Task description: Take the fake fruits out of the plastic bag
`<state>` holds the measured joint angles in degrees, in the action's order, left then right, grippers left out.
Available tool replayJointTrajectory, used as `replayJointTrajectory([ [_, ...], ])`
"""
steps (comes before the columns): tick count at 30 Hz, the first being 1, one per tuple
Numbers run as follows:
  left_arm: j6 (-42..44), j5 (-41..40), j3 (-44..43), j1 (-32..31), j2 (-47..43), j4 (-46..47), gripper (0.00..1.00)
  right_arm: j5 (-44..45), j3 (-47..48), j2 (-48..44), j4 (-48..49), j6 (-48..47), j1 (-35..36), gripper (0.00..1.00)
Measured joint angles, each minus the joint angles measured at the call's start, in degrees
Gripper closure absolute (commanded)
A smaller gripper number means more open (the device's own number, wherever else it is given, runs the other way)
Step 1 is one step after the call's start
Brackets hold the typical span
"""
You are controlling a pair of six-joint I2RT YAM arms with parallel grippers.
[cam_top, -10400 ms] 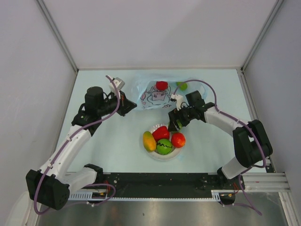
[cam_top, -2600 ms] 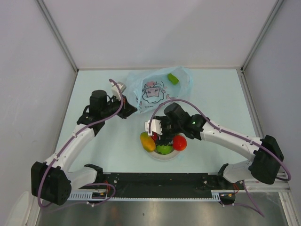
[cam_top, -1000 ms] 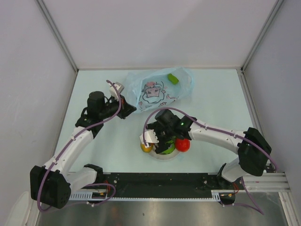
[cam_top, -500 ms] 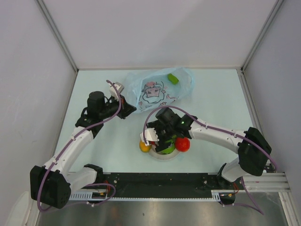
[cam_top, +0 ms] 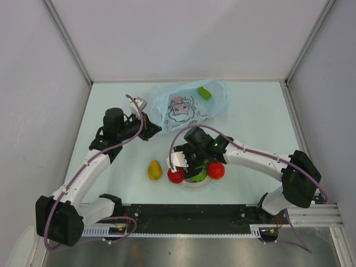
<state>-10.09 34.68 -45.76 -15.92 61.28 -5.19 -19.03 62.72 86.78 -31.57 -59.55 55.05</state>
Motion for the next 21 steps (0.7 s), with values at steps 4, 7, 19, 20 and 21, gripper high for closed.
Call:
replayJointTrajectory([
  [4,0.0,0.0,0.0,0.0,-0.1,0.0,0.99,-0.1,0.0,-0.1,-0.5,0.0,0.0,0.31],
  [7,0.0,0.0,0.0,0.0,-0.2,0.0,1.00,-0.3,0.0,-0.3,-1.0,0.1,0.0,0.36],
  [19,0.5,-10.3,0.2,3.3,-3.5,-6.9,0.61,-0.5,0.0,-2.9,-2.8,3.0,0.9,0.25],
  [20,1.2,-11.5,0.2,3.9,-4.1,-8.8,0.53,-0.5,0.0,-3.4,-2.7,3.7,0.9,0.23],
  [21,2.4,-12.4,-0.1,4.4,-4.9,-11.1,0.39,-0.3,0.0,-4.0,-2.6,4.5,0.9,0.22],
])
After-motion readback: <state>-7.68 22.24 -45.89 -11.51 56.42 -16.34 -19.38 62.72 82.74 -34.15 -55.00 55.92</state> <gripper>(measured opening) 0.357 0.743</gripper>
